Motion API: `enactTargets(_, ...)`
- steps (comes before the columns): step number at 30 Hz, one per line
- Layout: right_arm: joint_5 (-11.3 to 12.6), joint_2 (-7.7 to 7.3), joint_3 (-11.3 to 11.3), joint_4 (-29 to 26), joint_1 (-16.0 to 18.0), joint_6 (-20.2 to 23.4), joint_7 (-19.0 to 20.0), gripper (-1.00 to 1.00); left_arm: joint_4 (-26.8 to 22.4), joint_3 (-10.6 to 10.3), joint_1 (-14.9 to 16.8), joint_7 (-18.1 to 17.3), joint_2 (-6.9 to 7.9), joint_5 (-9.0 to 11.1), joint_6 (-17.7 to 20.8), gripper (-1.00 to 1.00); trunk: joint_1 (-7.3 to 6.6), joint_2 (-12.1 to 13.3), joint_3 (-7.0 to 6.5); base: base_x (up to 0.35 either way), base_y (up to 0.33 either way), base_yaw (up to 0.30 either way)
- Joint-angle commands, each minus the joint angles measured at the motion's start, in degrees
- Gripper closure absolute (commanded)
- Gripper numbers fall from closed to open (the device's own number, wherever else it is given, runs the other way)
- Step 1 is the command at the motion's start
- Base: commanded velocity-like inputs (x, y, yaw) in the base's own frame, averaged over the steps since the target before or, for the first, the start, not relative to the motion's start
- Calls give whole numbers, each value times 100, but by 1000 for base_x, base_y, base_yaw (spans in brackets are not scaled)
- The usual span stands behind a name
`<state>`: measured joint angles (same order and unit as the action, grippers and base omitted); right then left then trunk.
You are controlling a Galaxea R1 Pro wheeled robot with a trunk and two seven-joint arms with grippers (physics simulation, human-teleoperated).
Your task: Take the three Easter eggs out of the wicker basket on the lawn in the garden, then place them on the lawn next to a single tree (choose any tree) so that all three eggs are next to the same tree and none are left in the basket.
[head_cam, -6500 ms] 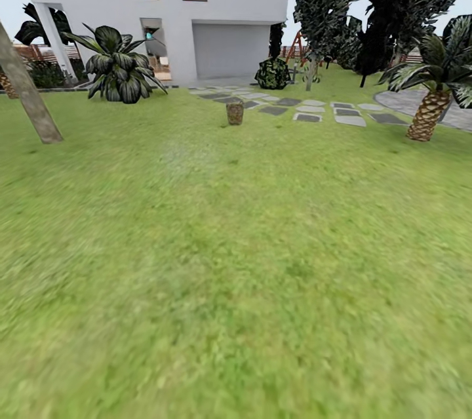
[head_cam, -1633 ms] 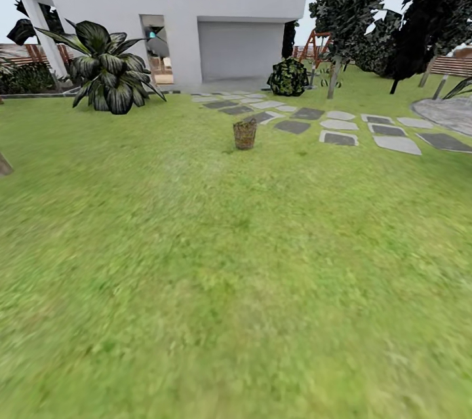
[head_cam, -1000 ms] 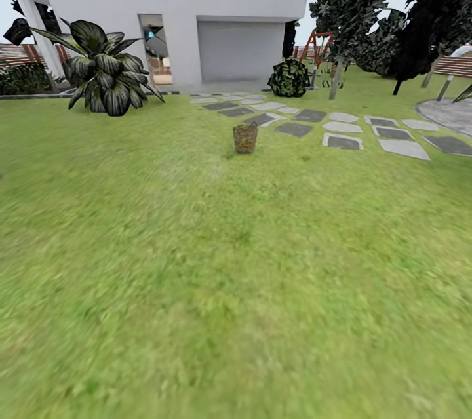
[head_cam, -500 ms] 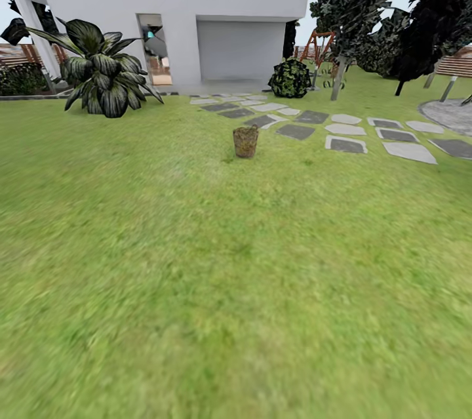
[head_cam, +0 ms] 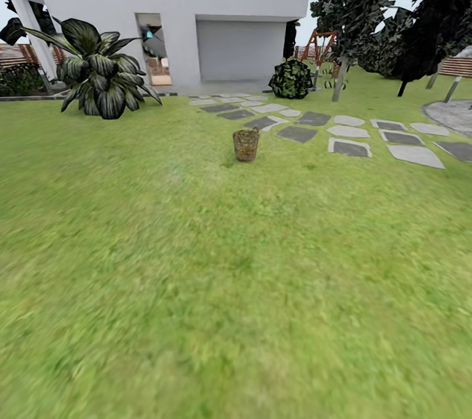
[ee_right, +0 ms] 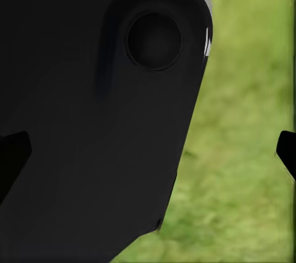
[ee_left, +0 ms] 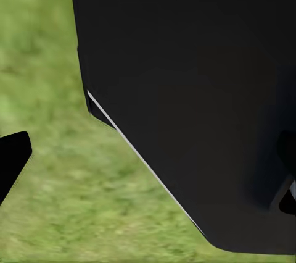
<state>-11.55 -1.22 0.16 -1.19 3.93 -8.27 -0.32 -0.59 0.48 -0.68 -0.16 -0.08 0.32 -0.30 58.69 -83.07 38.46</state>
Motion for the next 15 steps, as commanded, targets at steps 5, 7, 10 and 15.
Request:
enactTargets(5, -24, -1, -2, 4, 2, -17, -3, -100, -4, 5, -2, -2, 0, 3, -4, -100, 4, -1, 3, 340, 0, 0)
enactTargets(7, -8, -1, -4, 4, 2, -17, -3, -100, -6, 5, -2, -2, 0, 3, -3, -100, 4, -1, 3, 340, 0, 0)
enactTargets(10, -6, 2, -3, 3, 2, -17, -3, -100, -5, 5, -2, -2, 0, 3, -2, -100, 4, -1, 3, 340, 0, 0)
enactTargets(15, -5, -2, 1, -4, 2, -17, -3, -100, -5, 5, -2, -2, 0, 3, -1, -100, 4, -1, 3, 340, 0, 0)
